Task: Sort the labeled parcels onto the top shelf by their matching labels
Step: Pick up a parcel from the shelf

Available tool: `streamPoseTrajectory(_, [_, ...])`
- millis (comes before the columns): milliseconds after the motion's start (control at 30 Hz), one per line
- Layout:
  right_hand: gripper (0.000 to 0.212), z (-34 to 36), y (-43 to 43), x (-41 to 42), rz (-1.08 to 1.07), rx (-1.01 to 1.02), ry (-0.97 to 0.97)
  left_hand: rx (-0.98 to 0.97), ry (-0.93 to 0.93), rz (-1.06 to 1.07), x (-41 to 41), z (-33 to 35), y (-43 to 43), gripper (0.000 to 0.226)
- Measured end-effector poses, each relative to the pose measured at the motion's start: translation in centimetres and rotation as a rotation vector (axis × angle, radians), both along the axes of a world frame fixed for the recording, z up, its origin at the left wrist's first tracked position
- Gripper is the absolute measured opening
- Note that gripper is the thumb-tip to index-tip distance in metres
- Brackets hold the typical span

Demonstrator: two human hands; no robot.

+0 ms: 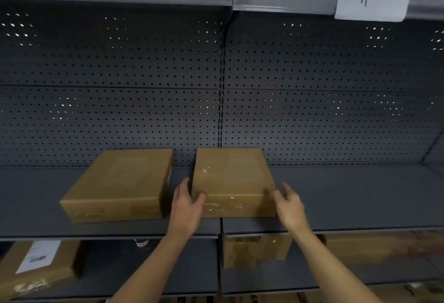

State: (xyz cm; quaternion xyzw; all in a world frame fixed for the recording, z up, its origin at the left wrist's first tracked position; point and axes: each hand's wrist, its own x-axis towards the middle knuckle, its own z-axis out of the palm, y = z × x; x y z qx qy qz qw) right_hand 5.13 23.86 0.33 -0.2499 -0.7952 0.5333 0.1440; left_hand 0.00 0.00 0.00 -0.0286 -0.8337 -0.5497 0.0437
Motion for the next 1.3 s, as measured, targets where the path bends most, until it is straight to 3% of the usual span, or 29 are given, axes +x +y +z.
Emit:
streamPoseTrajectory(100, [0.070,-0.5,-0.2,-1.5,0.007,-0.059,-0.113,0.087,-0.226,0.032,-1.6,-0.4,0.9,0.078])
streamPoseTrajectory(200, [0.058,-1.2,-0.3,-2.1,-0.018,-0.133,-0.168,0.199,-0.372,0.062,-2.0,-0.9,1.5,0.060])
streamPoseTrajectory(333, [0.060,-1.2,-0.7,-1.8,0.008,-0.165,-0.138,0.257,-0.309,0.101,-1.5,-1.3,1.7,0.041])
streamPoseTrajectory(467, [0.052,-0.5,-1.1,-0.3,0.041,-0.231,0.010,0.338,-0.247,0.108,-0.5,-1.0,1.1,0.028])
streamPoseTrajectory(667, [0.063,1.8,-2.0,1.6,0.014,-0.418,0.240,0.586,-0.159,-0.004,1.2,0.8,0.0,0.027])
streamPoseTrajectory(733, [0.064,3.0,-2.5,1.9,-0.026,-0.490,0.323,0.609,-0.154,-0.021,1.5,1.2,-0.1,0.037])
streamPoseTrajectory(833, [0.063,5.2,-3.6,2.5,-0.054,-0.411,0.446,0.458,-0.063,-0.018,1.8,1.3,-0.2,0.067])
streamPoseTrajectory(1000, [0.065,7.4,-5.9,3.3,-0.076,-0.172,0.501,-0.310,0.449,-0.128,3.4,2.0,0.6,0.098])
streamPoseTrajectory(1067, [0.065,8.0,-7.1,3.7,-0.054,-0.131,0.509,-0.494,0.524,-0.148,4.1,2.5,1.9,0.108])
streamPoseTrajectory(1300, [0.066,9.2,-9.5,4.7,-0.012,-0.087,0.522,-0.549,0.531,0.001,4.2,2.8,3.7,0.116])
